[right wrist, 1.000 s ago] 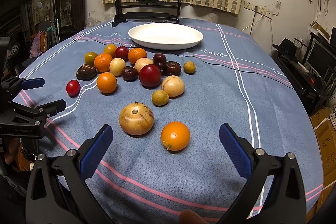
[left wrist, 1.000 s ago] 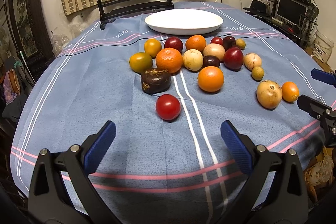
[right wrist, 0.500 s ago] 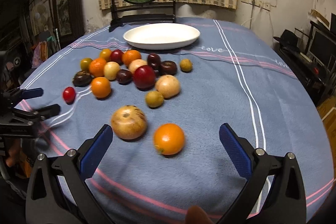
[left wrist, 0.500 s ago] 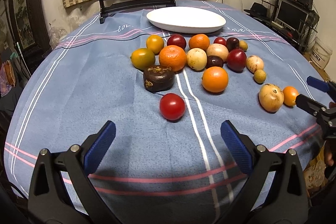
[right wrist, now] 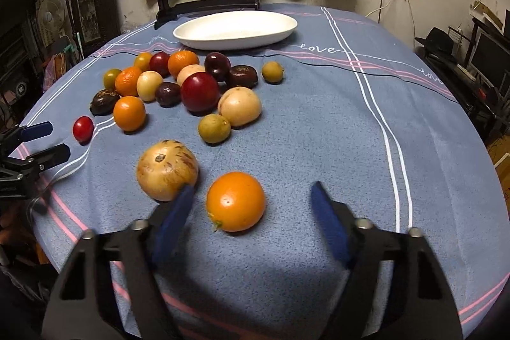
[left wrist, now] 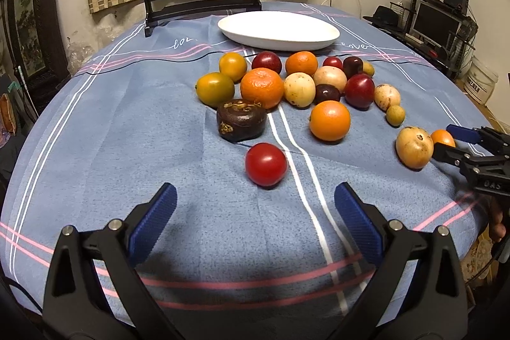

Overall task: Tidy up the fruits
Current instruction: 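Grasp the orange with the right tool while the left tool grasps the red tomato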

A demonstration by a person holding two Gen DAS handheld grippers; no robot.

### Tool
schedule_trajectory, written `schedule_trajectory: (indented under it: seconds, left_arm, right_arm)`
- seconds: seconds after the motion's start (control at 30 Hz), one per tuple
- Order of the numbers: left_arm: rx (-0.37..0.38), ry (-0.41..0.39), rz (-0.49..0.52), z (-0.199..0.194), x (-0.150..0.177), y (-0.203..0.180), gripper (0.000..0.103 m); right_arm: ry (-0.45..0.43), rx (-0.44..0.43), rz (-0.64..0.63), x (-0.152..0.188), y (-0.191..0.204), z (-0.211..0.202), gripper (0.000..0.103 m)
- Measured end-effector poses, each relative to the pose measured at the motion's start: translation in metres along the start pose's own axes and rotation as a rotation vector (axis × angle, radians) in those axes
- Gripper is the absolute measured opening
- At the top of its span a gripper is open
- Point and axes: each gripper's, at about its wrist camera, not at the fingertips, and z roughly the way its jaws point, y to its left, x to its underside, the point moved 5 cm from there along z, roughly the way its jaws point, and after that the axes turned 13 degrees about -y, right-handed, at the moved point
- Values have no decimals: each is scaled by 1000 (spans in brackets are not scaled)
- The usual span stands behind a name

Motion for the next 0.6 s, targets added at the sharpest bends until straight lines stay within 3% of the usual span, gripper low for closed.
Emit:
schedule_trajectory:
  seconds: [0.17, 0.23, 0.3, 0.37, 0.47, 0.6]
  left_arm:
    - [14, 10, -10, 3, 1, 3, 96]
    - [30, 19, -16, 6, 1, 3, 91]
    - [50, 34, -26, 10, 1, 3, 75]
    - [69, 55, -44, 16, 1, 3, 69]
    - [69, 60, -49, 21, -1, 4, 67]
    - [82, 71, -46, 28, -5, 1, 54]
  right_arm:
    - [21, 3, -27, 4, 2, 5, 58]
    - [18, -6, -29, 4, 3, 5, 50]
    - [12, -29, -27, 3, 5, 5, 38]
    - [9, -38, -31, 4, 7, 5, 36]
    - [4, -34, -47, 4, 9, 5, 36]
    - [1, -44, -42, 4, 8, 5, 37]
